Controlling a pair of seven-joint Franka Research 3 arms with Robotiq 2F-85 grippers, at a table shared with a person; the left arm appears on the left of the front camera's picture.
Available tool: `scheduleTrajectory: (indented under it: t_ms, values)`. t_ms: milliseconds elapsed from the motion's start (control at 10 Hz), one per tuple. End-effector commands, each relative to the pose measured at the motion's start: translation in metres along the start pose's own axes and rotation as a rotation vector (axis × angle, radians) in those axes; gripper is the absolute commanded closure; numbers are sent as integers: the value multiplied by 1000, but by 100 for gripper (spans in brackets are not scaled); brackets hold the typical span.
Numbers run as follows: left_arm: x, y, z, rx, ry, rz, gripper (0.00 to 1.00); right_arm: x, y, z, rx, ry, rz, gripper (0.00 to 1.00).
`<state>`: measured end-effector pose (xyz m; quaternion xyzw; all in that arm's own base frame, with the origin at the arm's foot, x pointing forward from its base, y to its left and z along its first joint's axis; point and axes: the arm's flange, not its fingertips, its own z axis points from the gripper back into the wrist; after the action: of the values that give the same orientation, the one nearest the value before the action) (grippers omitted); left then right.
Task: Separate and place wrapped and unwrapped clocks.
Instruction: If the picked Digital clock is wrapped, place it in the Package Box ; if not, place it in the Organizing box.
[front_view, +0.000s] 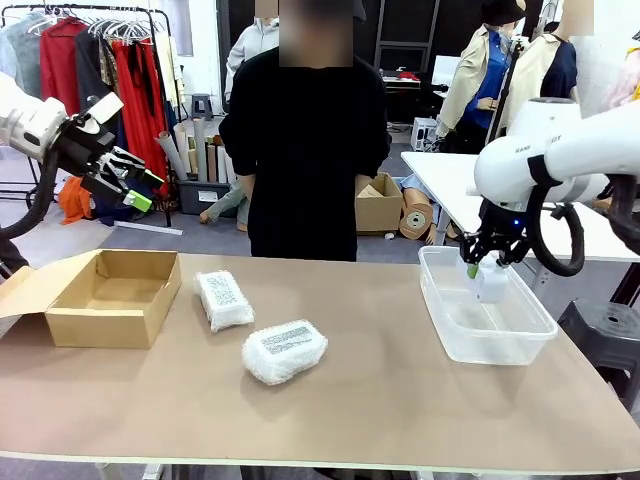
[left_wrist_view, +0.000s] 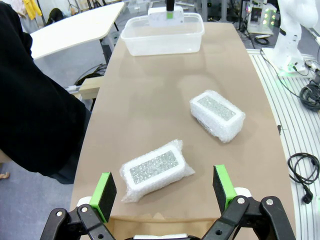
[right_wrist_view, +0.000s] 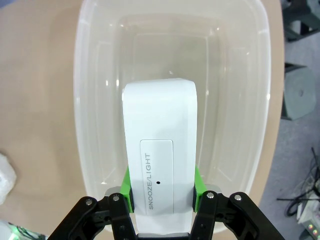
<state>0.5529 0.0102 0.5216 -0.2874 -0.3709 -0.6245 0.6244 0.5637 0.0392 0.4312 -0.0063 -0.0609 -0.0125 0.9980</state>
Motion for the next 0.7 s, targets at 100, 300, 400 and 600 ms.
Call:
scheduleTrajectory:
  t_ms: [100,300,400,600]
  values:
    - [1,-2,2,0,4,-2,0,5,-7,-22,-37,0,-30,100]
    - [1,-2,2,0,4,-2,0,8,-9,-36,-50,16,-47,100]
    - [1,-2,2,0,4,-2,0,8,-10,-42,-57,27,-57,100]
    - [1,-2,2,0,4,-2,0,6,-12,-51,-66,40,-74,100]
